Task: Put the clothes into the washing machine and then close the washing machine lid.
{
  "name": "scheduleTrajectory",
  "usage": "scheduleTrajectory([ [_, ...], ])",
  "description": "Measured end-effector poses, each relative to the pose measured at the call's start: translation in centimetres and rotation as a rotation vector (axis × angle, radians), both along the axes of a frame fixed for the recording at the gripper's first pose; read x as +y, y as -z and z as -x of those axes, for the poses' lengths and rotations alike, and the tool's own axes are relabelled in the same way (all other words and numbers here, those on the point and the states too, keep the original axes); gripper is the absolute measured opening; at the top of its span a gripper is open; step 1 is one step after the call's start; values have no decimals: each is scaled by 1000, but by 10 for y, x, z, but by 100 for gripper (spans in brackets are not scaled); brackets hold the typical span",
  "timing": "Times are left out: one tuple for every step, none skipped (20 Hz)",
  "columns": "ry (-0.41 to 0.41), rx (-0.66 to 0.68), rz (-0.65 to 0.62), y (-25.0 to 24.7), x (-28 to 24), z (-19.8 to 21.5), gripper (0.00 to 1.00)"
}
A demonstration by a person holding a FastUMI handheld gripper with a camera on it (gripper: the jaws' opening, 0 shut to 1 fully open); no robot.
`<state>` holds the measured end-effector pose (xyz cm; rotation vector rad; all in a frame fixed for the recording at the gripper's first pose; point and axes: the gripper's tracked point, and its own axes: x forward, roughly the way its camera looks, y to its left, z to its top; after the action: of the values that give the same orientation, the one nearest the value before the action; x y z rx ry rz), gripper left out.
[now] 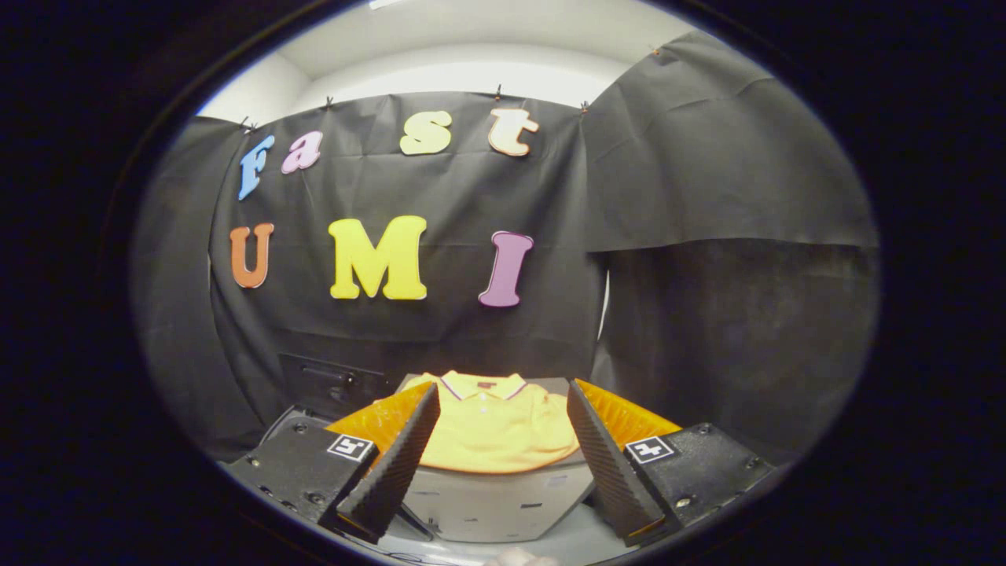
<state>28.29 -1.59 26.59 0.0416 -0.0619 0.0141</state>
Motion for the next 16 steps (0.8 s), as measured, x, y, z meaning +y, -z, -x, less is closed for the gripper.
scheduleTrajectory([
  [-7, 9, 7, -5, 2, -14, 100],
  [-16, 15, 13, -11, 5, -29, 100],
  [-25, 16, 14, -16, 8, -45, 100],
  [-32, 25, 16, -19, 11, -59, 100],
  [-43, 34, 20, -22, 16, -74, 100],
  [-51, 48, 24, -23, 21, -89, 100],
  [-58, 62, 22, -22, 23, -103, 100],
  [-70, 78, 19, -21, 27, -116, 100],
  [-73, 97, 20, -18, 29, -128, 100],
  [-70, 112, 20, -17, 30, -141, 100],
  [-69, 133, 20, -13, 31, -154, 100],
  [-71, 161, 20, -7, 32, -166, 100],
  [-72, 191, 18, 1, 34, -177, 100],
  [-74, 218, 15, 7, 35, -188, 100],
  [-78, 246, 11, 15, 35, -199, 100],
  [-81, 278, 11, 24, 36, -208, 100],
])
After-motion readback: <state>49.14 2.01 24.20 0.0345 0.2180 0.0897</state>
